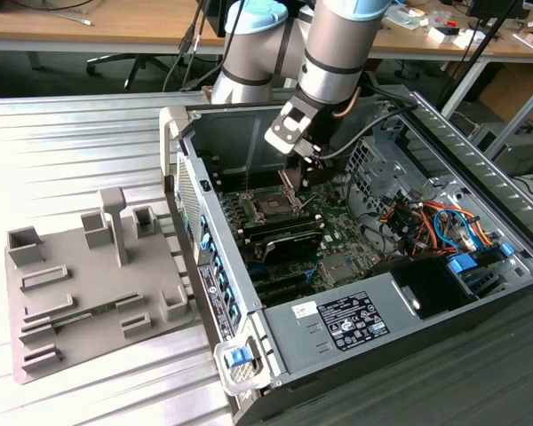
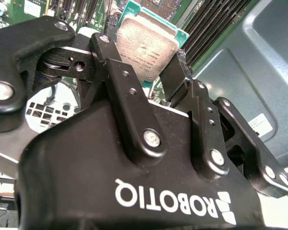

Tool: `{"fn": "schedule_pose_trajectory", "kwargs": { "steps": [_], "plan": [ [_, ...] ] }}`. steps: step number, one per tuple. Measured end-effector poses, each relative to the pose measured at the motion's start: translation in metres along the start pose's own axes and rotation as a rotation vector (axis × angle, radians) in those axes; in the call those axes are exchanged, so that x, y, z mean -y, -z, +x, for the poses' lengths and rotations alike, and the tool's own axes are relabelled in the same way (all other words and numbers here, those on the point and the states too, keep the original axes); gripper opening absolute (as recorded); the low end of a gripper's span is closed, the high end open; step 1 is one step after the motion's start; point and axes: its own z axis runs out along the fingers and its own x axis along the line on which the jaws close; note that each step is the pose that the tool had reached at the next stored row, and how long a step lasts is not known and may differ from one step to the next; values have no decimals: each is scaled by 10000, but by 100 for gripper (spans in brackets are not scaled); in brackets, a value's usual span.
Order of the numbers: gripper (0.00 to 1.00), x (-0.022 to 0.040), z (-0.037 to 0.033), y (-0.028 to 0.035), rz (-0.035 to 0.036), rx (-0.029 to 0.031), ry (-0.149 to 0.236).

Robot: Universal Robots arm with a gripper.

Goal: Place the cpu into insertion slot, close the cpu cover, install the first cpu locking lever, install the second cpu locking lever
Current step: 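Place the cpu into insertion slot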

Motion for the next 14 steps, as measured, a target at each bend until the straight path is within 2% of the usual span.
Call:
{"fn": "schedule_pose_trajectory", "kwargs": {
  "steps": [14],
  "plan": [
    [55,19,0,-21,0,0,0]
  ]
}}
